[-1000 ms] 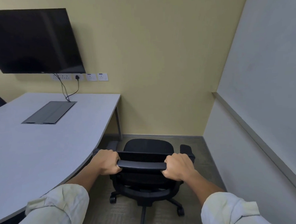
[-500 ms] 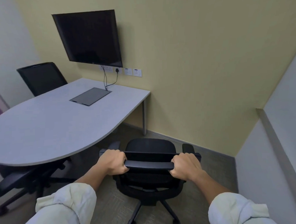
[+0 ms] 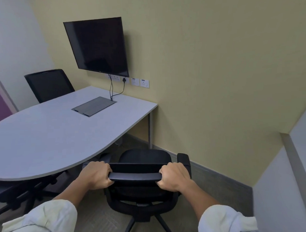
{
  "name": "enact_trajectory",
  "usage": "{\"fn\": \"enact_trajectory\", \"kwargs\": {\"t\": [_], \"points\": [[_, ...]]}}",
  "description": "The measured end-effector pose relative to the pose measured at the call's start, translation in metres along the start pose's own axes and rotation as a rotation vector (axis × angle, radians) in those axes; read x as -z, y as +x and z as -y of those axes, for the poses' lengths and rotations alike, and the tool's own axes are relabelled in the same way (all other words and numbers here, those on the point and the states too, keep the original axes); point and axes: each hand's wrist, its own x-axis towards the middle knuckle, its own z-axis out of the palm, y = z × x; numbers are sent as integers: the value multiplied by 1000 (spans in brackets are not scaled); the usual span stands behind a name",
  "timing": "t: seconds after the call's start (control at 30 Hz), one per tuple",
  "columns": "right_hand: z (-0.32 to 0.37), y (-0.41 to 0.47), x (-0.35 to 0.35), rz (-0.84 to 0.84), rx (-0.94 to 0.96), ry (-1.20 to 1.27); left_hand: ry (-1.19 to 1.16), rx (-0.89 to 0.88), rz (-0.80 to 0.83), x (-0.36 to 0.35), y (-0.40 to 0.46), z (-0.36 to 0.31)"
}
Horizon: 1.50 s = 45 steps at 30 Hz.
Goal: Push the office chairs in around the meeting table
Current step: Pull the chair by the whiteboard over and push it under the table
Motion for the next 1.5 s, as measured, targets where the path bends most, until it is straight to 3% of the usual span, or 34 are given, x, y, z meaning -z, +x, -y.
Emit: {"fn": "enact_trajectory", "kwargs": {"t": [0.43,0.7,1.03,1.5], "points": [[-116,131,9,65,196,-45,-79,208,14,17,102,-29],[-206,199,10,89,336,-51,-113,398,23,21,172,-82],[-269,269,11,133,491,-62,-103,521,19,27,231,-109],[-296,422,2,110,536,-67,-145,592,17,27,350,-35]]}}
